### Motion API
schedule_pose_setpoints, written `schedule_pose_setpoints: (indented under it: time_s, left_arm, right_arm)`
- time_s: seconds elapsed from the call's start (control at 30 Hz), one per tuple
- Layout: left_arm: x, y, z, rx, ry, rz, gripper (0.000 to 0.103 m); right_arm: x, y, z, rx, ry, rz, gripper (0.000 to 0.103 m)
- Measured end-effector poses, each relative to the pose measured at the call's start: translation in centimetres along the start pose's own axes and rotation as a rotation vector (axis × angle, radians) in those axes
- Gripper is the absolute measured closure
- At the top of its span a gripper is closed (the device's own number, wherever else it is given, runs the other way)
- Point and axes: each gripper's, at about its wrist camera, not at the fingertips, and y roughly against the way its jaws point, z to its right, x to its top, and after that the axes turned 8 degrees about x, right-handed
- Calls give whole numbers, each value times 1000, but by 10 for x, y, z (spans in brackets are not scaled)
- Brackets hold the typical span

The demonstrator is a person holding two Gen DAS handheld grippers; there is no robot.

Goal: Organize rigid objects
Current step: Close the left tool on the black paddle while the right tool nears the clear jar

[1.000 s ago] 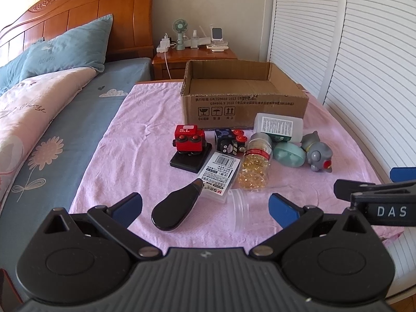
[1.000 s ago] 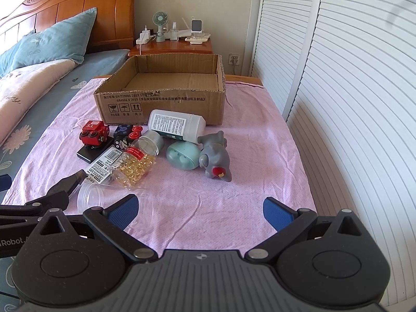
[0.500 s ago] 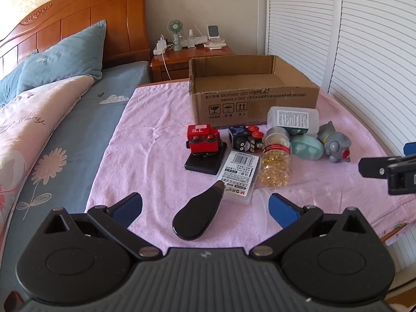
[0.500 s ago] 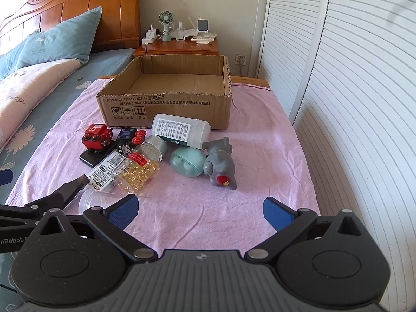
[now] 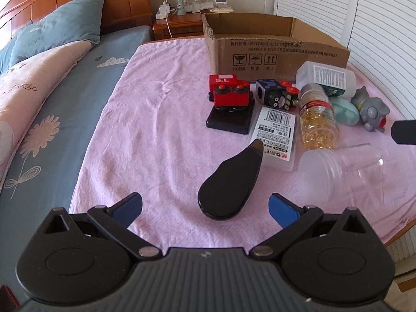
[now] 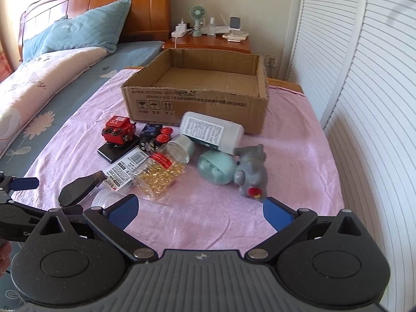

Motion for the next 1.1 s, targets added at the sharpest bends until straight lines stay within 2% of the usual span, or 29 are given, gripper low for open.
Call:
schedule_pose_setpoints:
  time_s: [0.13,0.3,0.43,0.6,0.8,1.1]
  left_arm:
    - [-4,-8,-10,24,6,-27,1]
    - [-8,-11,-24,22,30,-30,0]
    - [-8,-13,-36,48,45,-33,0]
    - [-6,-18,-51,72,82,-39,0]
    - [2,-26,-57,95,88,-33,0]
    - [15,-35,-46,104,50,-10,0]
  right_arm:
    - [7,-8,-13,35,48,-8,0]
    - [6,-25,-42,60,174,-34,0]
    - [4,-37,-64,91,252,-52,0]
    - [0,-53,-78,85,292,-80,0]
    - [-8,-58,-72,32,302,-104,0]
    - [-25,-52,-41,-11,268,-135,0]
